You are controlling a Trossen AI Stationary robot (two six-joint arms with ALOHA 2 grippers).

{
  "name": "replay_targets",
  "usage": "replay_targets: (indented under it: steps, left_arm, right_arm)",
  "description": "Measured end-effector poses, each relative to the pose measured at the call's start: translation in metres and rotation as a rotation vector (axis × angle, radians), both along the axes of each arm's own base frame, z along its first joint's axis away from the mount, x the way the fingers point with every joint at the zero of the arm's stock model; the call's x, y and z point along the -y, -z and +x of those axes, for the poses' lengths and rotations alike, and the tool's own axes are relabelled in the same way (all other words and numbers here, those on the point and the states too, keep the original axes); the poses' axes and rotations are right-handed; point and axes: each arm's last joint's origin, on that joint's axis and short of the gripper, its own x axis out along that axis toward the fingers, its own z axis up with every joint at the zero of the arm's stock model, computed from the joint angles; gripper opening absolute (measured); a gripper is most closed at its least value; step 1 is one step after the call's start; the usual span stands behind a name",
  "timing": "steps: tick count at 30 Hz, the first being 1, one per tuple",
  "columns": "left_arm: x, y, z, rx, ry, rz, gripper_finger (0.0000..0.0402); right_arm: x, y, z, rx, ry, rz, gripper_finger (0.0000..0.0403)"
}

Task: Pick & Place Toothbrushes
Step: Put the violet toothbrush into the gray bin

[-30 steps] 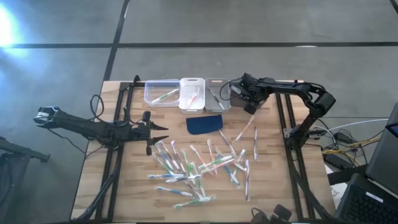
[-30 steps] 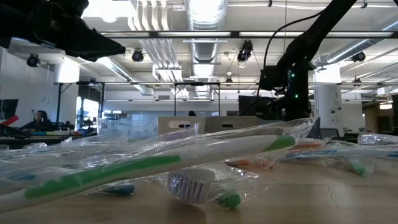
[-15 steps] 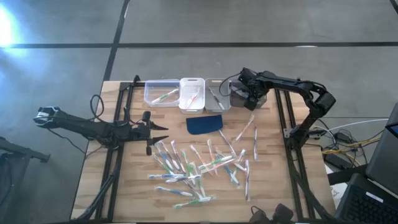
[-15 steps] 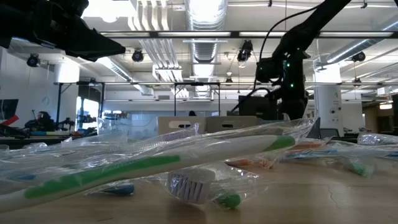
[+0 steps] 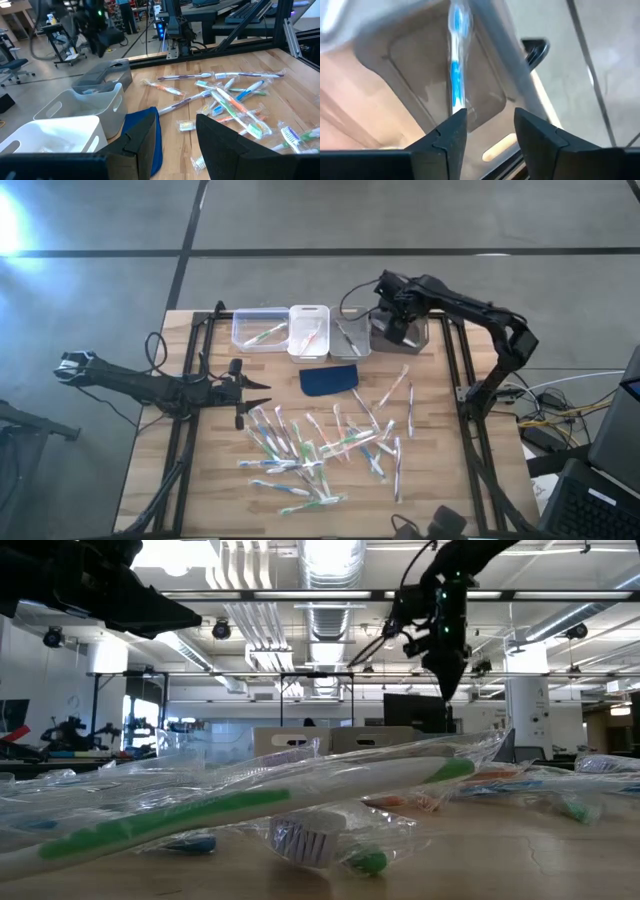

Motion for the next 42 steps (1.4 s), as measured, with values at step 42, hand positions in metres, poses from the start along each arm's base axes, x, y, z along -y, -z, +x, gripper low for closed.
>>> replay_targets:
  steps: [42]
  left_arm:
    - [0.000,-0.010,0.001,0.087,0.010,0.131,0.0147]
  right_arm:
    - [-0.140,-0.095,0.005,0.126,-0.039,0.030,0.0008]
